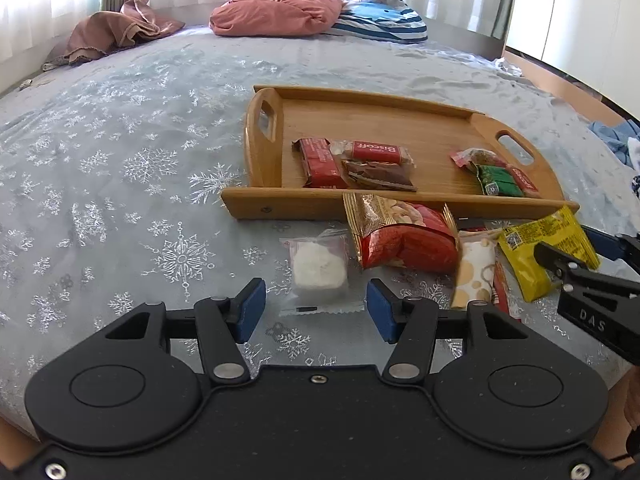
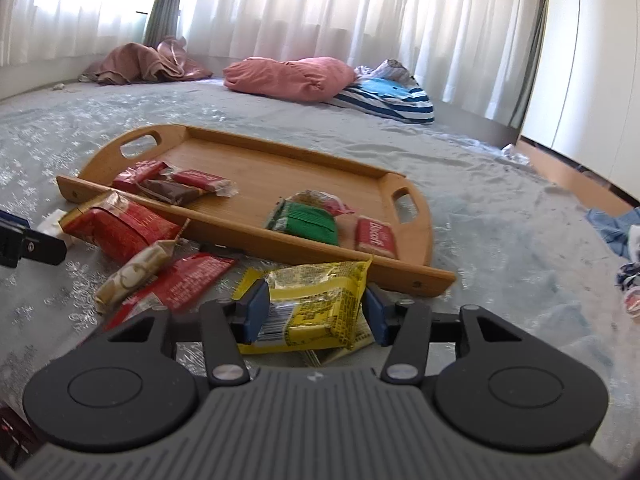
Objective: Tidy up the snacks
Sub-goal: 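Grasp the white packet with the left tool while the right tool grasps the yellow packet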
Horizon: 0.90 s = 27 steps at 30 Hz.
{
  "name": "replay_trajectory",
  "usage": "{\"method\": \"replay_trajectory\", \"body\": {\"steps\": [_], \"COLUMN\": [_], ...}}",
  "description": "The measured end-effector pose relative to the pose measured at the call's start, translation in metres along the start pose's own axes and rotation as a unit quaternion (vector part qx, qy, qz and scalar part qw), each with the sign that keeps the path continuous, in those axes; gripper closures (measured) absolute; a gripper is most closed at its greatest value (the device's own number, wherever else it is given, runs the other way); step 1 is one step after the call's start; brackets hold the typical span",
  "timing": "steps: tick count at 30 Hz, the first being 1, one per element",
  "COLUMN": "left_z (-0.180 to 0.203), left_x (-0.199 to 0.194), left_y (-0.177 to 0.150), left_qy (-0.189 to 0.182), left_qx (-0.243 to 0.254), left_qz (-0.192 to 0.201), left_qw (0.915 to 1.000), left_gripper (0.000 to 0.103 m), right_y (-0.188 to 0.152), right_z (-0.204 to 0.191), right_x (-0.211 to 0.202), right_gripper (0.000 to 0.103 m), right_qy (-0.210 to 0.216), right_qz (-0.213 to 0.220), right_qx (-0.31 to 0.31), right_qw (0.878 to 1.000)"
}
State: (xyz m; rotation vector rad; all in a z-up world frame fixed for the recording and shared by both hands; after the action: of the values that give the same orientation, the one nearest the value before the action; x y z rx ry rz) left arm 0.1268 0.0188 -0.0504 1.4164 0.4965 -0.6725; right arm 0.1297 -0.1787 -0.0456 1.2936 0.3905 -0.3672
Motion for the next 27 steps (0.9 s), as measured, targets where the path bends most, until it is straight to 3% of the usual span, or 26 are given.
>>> {"method": "replay_trajectory", "body": {"steps": [1, 10, 11, 12, 13, 27], "left_z": [0.0, 0.006, 0.007, 0.008, 0.009, 0.001], "left_x": [0.001, 0.013, 0.014, 0.013, 0.013, -0.002], "left_y": [0.0, 0.002, 0.002, 0.002, 0.002, 0.003], "left_qy": [0.001, 0.01, 0.01, 0.007, 0.005, -0.004], "left_qx": [-0.001, 0.016, 0.02, 0.022, 0.023, -0.002], "left_qz": [0.0, 0.005, 0.005, 0.004, 0.004, 0.008], "left_qw": [1.0, 0.9998, 0.9997, 0.9997, 0.9997, 1.0], "left_gripper": [0.049, 0.047, 0.048, 0.059, 0.063, 0.066], "right_y": [0.0, -0.004, -0.005, -0.005, -0.005, -0.002], "right_z": [0.0, -0.027, -0.03, -0.032, -0.034, -0.042], "right_x": [-0.001, -0.006, -0.004, -0.003, -0.002, 0.018], "right_gripper": [0.036, 0.017, 0.016, 0.015, 0.014, 0.014], "right_qy": [-0.006, -0.006, -0.007, -0.008, -0.008, 0.038], "right_qz": [0.0, 0.008, 0.007, 0.007, 0.007, -0.026], "right_qx": [-0.004, -0.055, -0.059, -0.059, -0.058, -0.032], "right_qw": [1.0, 0.998, 0.998, 0.998, 0.998, 0.998]}}
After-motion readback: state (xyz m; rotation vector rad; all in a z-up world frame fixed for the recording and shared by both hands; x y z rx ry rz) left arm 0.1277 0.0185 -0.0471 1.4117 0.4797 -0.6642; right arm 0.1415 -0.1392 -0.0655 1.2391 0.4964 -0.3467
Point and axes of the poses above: each gripper's, at about its wrist camera, not at the fingertips, and x roughly the way its jaws point, z to its right, y to its top, the point moved 10 cm from there along x, roughly the way its jaws point, and after that the axes turned 3 degrees about -y, right-handed, at the moved point
